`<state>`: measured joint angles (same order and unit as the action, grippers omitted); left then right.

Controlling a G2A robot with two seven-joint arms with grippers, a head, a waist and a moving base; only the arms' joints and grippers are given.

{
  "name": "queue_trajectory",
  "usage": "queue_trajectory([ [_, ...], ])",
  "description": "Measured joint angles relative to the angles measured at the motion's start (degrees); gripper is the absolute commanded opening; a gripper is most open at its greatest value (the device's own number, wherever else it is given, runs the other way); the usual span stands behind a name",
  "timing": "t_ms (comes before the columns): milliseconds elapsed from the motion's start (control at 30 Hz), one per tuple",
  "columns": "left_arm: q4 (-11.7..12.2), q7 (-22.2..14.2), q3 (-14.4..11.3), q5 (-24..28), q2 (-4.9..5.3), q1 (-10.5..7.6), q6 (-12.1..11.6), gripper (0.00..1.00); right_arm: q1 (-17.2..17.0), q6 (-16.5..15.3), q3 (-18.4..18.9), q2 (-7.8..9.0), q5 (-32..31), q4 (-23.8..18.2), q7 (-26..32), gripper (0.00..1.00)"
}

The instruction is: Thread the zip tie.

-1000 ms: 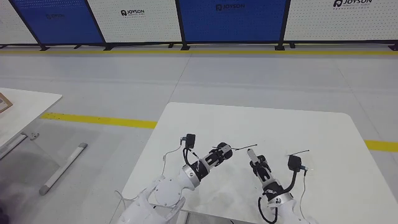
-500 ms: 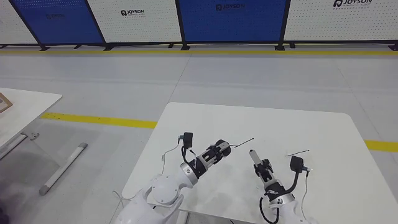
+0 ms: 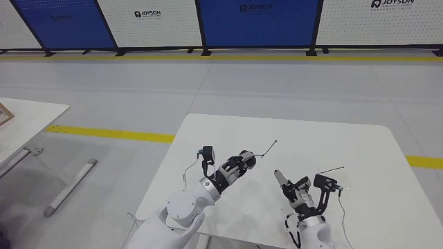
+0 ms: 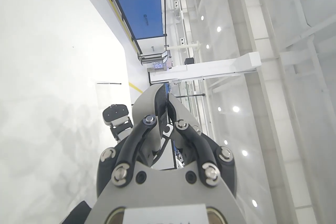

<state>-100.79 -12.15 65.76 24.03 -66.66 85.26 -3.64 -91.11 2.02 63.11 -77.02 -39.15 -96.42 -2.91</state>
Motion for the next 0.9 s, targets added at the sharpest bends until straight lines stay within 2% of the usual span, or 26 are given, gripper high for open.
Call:
queue_trajectory([
  [100,0.0,0.0,0.0,0.0,0.00,0.00,0.0,0.00,0.0,0.0,0.0,0.02,-0.1,0.1,0.0,1.00],
  [167,0.0,0.2,-0.2,-0.2,-0.02,-0.02,0.4,0.00,0.6,-0.3,-0.7,0.15,-2.8,0.9,0.8,1.00],
  [267,-0.2,0.5,-0.7,-0.8,-0.11,-0.11,1.4,0.00,1.9,-3.4,-1.1,0.36,-5.7,2.4,4.2,1.00],
  [400,-0.4,0.9,-0.7,-0.8,-0.16,-0.15,1.4,0.00,2.4,-1.7,-1.2,0.22,-7.7,3.1,1.9,1.00],
  [633,-0.3,1.2,-1.0,-0.9,-0.26,-0.21,1.4,0.00,2.4,-2.2,-1.6,0.26,-9.8,3.1,0.9,1.00],
  [667,-0.4,1.3,-1.2,-1.1,-0.30,-0.25,1.5,0.00,2.3,-3.3,-1.7,0.27,-10.0,3.2,0.4,0.64],
  [700,-0.4,1.3,-1.4,-1.3,-0.33,-0.27,1.5,0.00,2.3,-4.1,-1.6,0.30,-10.0,3.4,0.4,0.18],
  [733,-0.5,1.3,-1.5,-1.5,-0.35,-0.27,1.6,0.00,2.4,-4.6,-1.5,0.33,-9.9,3.5,0.5,0.24],
  [900,-0.6,1.2,-2.0,-2.8,-0.41,-0.19,1.5,0.00,2.9,-5.2,-1.5,0.35,-10.1,3.6,2.2,0.24],
])
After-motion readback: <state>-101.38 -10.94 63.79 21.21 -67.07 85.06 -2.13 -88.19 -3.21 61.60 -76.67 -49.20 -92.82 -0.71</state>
